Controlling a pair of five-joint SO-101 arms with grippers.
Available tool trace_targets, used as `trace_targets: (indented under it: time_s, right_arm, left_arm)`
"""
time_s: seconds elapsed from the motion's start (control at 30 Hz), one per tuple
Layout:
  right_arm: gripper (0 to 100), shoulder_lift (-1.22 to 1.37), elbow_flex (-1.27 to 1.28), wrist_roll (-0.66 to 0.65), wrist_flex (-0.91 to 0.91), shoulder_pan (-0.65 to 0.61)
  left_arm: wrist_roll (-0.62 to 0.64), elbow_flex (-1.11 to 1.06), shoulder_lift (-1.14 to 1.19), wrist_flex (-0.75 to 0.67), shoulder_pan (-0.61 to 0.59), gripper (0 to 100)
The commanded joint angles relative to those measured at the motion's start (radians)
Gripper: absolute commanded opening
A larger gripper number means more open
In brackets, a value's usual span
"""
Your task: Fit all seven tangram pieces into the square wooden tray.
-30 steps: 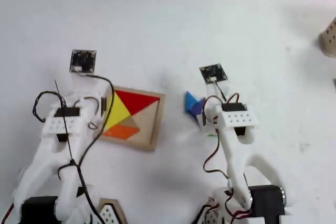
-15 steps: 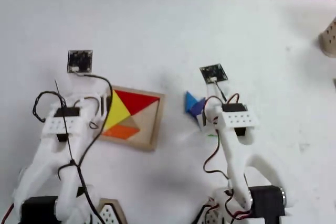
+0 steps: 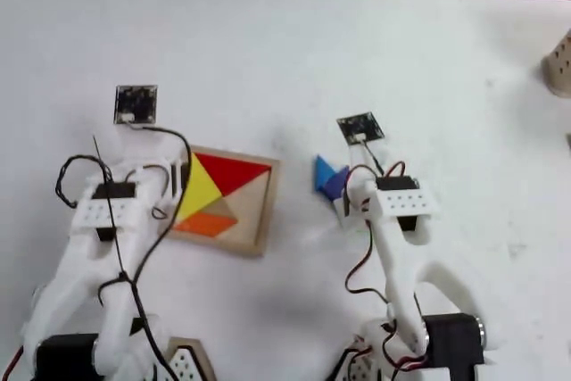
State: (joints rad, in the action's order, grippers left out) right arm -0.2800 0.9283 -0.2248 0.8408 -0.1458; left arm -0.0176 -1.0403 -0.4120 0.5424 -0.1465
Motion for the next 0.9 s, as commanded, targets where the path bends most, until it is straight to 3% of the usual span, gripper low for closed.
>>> trace_targets:
  time_s: [0.0,0.4,0.7,0.87]
  right_arm:
    - [30.1,0.028,-0.041,0.006,0.013,0.031]
    - [29.5,0.295,-0.273,0.008,0.18,0.038]
    - [7.0,0.294,-0.279,-0.002,0.174,0.048]
    - [2.8,0.237,-0.298,-0.101,0.177,0.073]
  left_arm:
    - [0.015,0.003,-0.036,0.008,-0.005,21]
    - [0.015,0.003,-0.036,0.009,-0.005,21]
    - [0.015,0.003,-0.036,0.009,-0.007,21]
    - [0.015,0.003,-0.036,0.006,-0.013,21]
